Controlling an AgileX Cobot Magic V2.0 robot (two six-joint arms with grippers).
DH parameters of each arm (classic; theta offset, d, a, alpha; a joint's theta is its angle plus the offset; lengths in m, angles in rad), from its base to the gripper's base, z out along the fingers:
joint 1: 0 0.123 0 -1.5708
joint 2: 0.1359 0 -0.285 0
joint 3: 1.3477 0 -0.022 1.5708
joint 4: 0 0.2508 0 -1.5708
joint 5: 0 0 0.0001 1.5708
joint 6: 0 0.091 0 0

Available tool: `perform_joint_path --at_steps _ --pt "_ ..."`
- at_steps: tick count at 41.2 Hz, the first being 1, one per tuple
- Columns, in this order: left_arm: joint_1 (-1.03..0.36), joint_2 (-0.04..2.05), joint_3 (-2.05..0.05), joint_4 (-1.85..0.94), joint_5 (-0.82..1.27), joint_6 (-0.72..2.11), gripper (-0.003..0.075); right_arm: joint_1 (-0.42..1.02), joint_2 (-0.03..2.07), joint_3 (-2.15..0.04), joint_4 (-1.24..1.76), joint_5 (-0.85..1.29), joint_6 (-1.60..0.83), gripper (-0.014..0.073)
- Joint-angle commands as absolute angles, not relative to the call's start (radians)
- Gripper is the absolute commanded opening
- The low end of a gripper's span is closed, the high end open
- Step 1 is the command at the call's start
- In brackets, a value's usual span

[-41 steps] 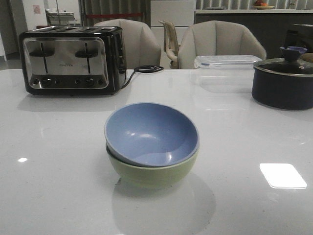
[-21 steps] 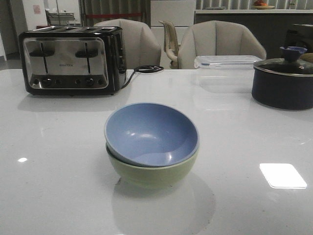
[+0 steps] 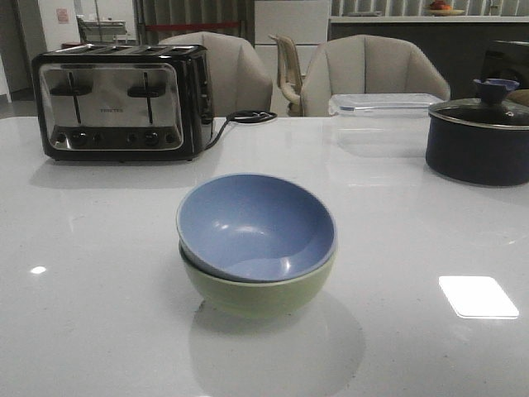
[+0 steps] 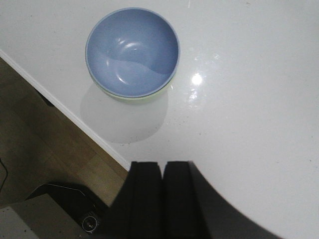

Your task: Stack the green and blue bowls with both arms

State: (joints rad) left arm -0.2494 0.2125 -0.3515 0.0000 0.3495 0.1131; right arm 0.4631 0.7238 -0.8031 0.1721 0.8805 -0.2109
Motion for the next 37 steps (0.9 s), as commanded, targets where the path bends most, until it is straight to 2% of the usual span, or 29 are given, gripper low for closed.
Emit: perform_joint_path --at_steps 1,8,18,37 --pt "-0.176 0.144 -0.276 -0.019 0.161 0.107 0.0098 0.462 0.721 -0.829 0.187 0.822 -0.211 0.0039" --pt "-0.085 0.024 -0.119 -0.046 0.068 0.107 0.0098 0.462 0.721 -0.829 0.187 0.822 -0.211 0.0039" --pt "-0.057 -0.025 0.003 -0.060 -0.078 0.105 0.0098 0.462 0.721 -0.829 0.187 0.823 -0.211 0.0039" --pt "-0.085 -0.021 0.010 -0.060 -0.095 0.105 0.0098 0.462 0.721 -0.829 0.187 0.824 -0.211 0.0039"
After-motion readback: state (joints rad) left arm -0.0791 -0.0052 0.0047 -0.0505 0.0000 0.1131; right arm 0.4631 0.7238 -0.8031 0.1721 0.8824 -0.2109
